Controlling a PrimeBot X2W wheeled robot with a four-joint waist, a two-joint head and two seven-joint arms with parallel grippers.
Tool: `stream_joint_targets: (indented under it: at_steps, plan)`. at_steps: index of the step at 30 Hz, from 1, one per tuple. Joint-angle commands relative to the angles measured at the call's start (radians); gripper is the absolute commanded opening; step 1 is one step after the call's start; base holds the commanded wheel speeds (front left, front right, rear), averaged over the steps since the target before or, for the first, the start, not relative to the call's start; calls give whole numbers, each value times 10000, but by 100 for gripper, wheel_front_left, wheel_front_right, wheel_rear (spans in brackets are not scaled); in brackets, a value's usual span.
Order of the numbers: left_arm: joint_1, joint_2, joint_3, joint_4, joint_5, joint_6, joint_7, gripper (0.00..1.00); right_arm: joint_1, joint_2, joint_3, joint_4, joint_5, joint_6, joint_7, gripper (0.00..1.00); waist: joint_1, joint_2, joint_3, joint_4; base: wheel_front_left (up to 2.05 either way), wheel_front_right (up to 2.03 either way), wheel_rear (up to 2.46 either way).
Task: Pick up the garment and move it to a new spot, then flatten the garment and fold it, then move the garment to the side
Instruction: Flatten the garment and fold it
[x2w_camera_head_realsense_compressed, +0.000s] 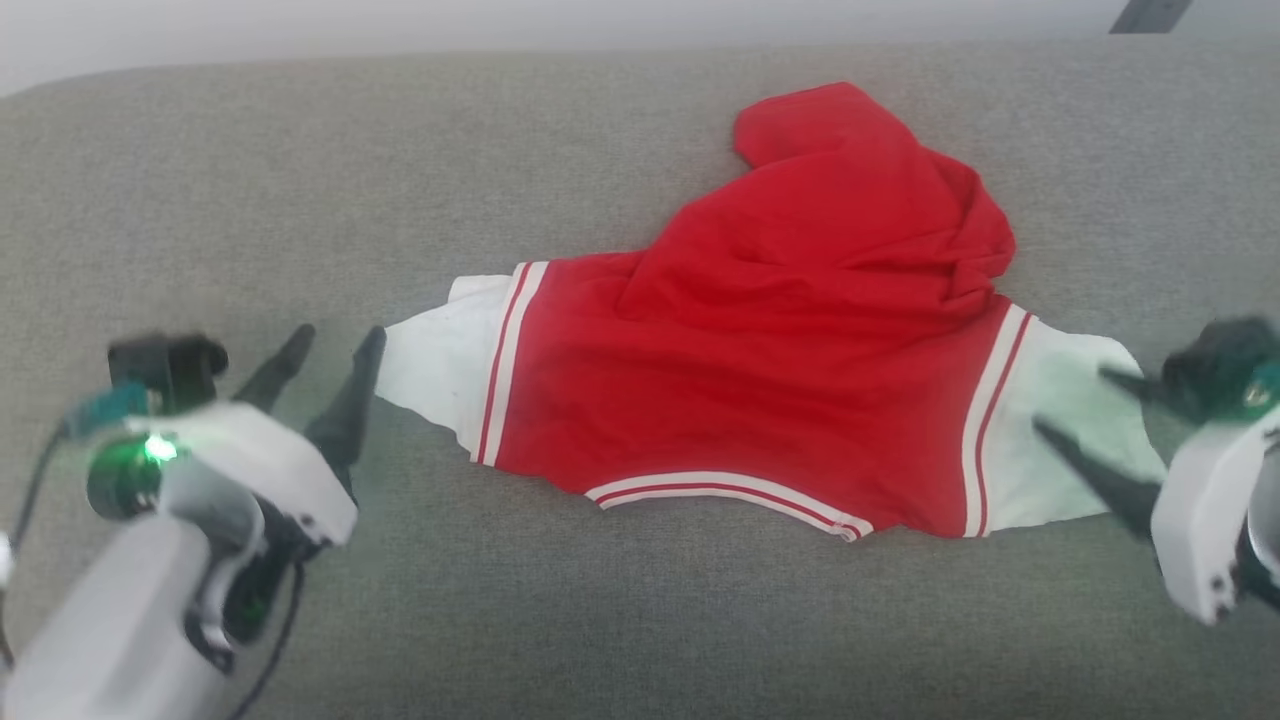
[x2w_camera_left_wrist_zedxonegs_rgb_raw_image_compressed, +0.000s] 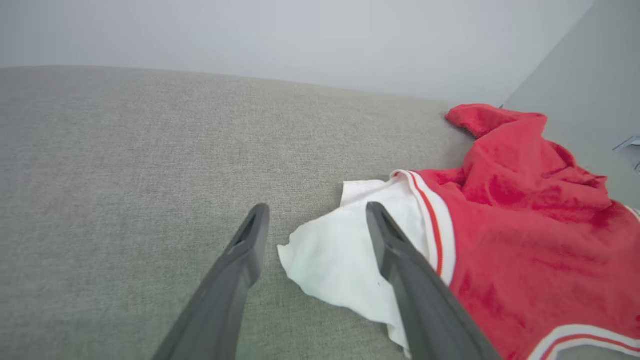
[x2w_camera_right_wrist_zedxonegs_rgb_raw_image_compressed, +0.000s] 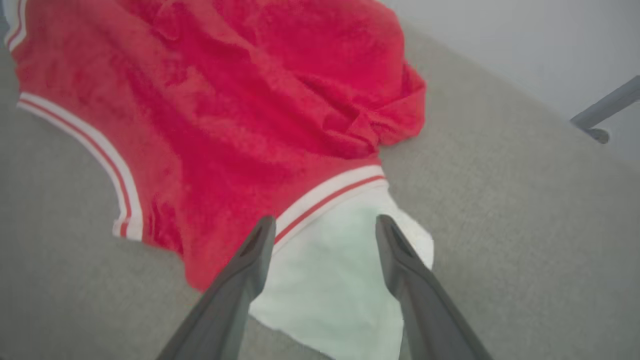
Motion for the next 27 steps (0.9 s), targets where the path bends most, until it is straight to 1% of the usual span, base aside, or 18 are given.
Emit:
stream_joint_targets:
  at_steps: [1, 4, 6, 10, 11, 14, 15, 19, 24, 26, 27]
  plan:
    - [368, -162, 73, -91, 214, 64, -664, 100, 178, -497, 366, -383, 346, -1, 506, 100, 0, 0, 56, 70, 0, 0, 0]
    - [785, -421, 249, -196, 308, 98, -1719, 100, 357, -1279, 954, -887, 1011, -1, 1373, 100, 0, 0, 208, 167, 0, 0, 0]
    - [962, -579, 336, -298, 401, 130, -2189, 100, 415, -1765, 1281, -1065, 1302, -1, 1894, 100, 0, 0, 324, 273, 0, 0, 0]
    - [1142, -876, 725, -775, 1059, 264, -2649, 100, 194, -2296, 1907, -1222, 1454, -1, 2376, 100, 0, 0, 583, 483, 0, 0, 0]
    - [1212, -1032, 1042, -1165, 1585, 338, -2710, 100, -5, -2339, 2139, -1124, 1403, -3, 2332, 100, 0, 0, 724, 596, 0, 0, 0]
    - [1486, -1405, 1649, -1926, 2779, 365, -2699, 100, -282, -2255, 2506, -947, 1428, -3, 2200, 100, 0, 0, 938, 742, 0, 0, 0]
    - [1486, -1405, 1649, -1926, 2779, 365, -2699, 100, -282, -2255, 2506, -947, 1428, -3, 2200, 100, 0, 0, 938, 742, 0, 0, 0]
    - [1950, -2047, 2380, -2651, 4122, 111, -2706, 100, -725, -2316, 3125, -618, 1163, -3, 2110, 100, 0, 0, 1181, 888, 0, 0, 0]
    - [2373, -2849, 3127, -2873, 5133, -346, -2708, 100, -984, -2267, 3992, -54, 1056, -11, 2133, 100, 0, 0, 1332, 1029, 0, 0, 0]
    - [2458, -3075, 3336, -2835, 5459, -564, -2709, 100, -1068, -2278, 4250, 182, 1010, -21, 2057, 30, 0, 0, 1354, 1058, 0, 0, 0]
    - [2469, -3180, 3454, -2858, 5576, -668, -2707, 100, -1124, -2268, 4345, 284, 1013, -21, 2022, 11, 0, 0, 1363, 1068, 0, 0, 0]
